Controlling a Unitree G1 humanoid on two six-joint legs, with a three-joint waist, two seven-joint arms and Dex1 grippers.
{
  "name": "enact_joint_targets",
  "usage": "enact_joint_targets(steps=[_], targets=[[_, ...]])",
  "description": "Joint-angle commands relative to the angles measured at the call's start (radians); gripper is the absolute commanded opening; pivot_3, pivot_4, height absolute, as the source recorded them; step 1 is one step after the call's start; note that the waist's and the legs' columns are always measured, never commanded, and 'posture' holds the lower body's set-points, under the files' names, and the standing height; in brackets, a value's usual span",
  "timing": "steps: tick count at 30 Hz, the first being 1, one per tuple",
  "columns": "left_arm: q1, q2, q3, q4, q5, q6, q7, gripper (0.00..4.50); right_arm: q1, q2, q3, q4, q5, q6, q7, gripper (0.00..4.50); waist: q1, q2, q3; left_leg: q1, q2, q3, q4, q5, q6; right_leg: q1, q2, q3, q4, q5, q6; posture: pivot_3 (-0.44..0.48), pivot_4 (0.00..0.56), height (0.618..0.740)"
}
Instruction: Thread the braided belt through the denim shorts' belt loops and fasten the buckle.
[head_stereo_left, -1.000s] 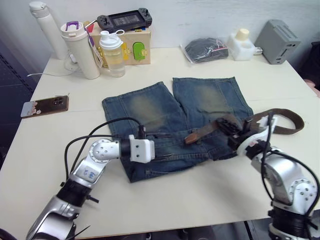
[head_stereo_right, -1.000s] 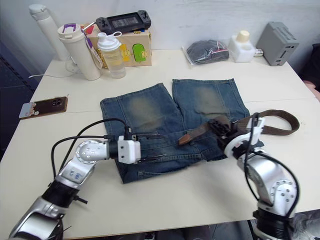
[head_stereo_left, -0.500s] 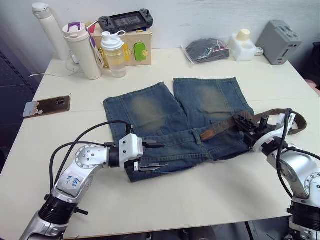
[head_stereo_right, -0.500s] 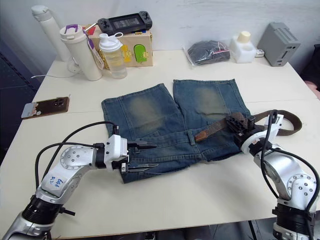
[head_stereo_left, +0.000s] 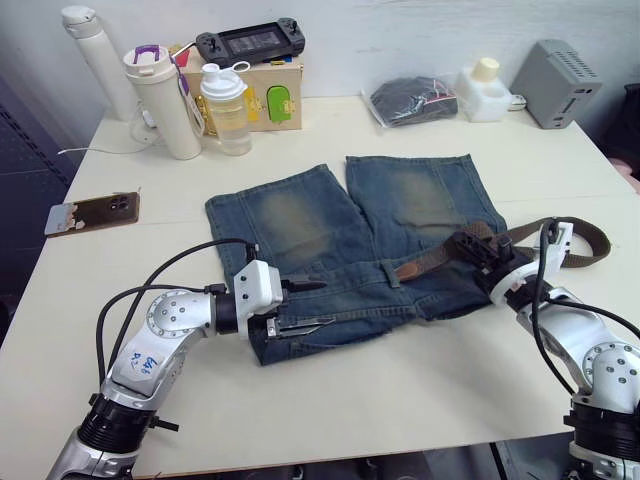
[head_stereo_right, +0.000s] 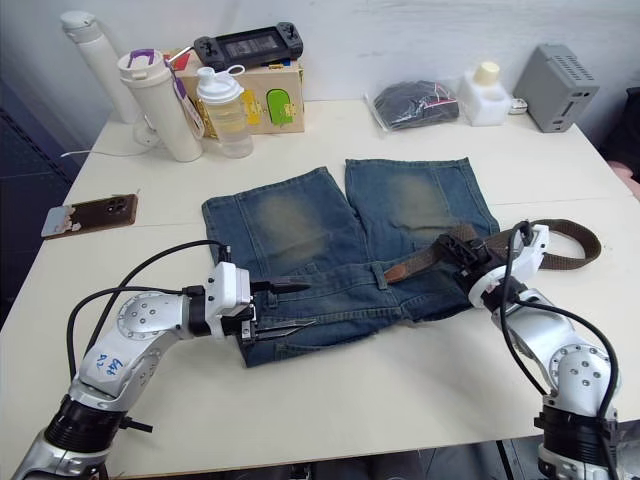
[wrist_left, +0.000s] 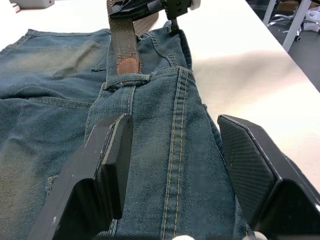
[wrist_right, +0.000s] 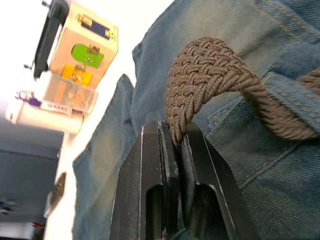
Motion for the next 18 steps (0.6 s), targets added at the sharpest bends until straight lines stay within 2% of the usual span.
enact_joint_targets(steps=[1, 9, 12, 18], targets=[[-0.002, -0.005, 0.031, -0.011, 0.000, -0.008, 0.006, 3.02, -0.009, 0.021, 0.044, -0.049, -0.053, 0.020, 0.019, 0.00, -0.001, 0.000, 0.000, 0.000, 0.000, 0.000, 0.000, 0.000, 0.000, 0.000, 0.000, 0.000, 0.000, 0.000, 0.000, 0.000, 0.150, 0.687], [-0.009, -0.010, 0.028, 0.000, 0.017, -0.017, 0.004, 3.02, -0.051, 0.115, 0.031, -0.043, -0.009, -0.002, -0.028, 0.00, -0.001, 0.000, 0.000, 0.000, 0.000, 0.000, -0.002, 0.000, -0.001, 0.000, 0.000, -0.002, 0.000, 0.000, 0.000, 0.000, 0.150, 0.687], [-0.009, -0.013, 0.028, 0.001, 0.022, -0.019, 0.003, 3.02, -0.049, 0.116, 0.021, -0.050, 0.005, 0.008, -0.033, 0.00, 0.000, 0.000, 0.000, 0.000, 0.000, 0.000, -0.001, 0.000, -0.001, 0.000, 0.000, -0.002, 0.000, 0.000, 0.000, 0.000, 0.150, 0.687], [-0.033, -0.023, 0.017, 0.040, 0.074, -0.064, 0.005, 3.02, -0.024, 0.128, 0.095, -0.072, 0.039, 0.072, -0.105, 0.00, -0.002, 0.000, 0.000, 0.001, 0.000, 0.000, -0.002, 0.001, -0.001, -0.001, 0.001, -0.002, 0.000, 0.000, 0.000, 0.000, 0.150, 0.687]])
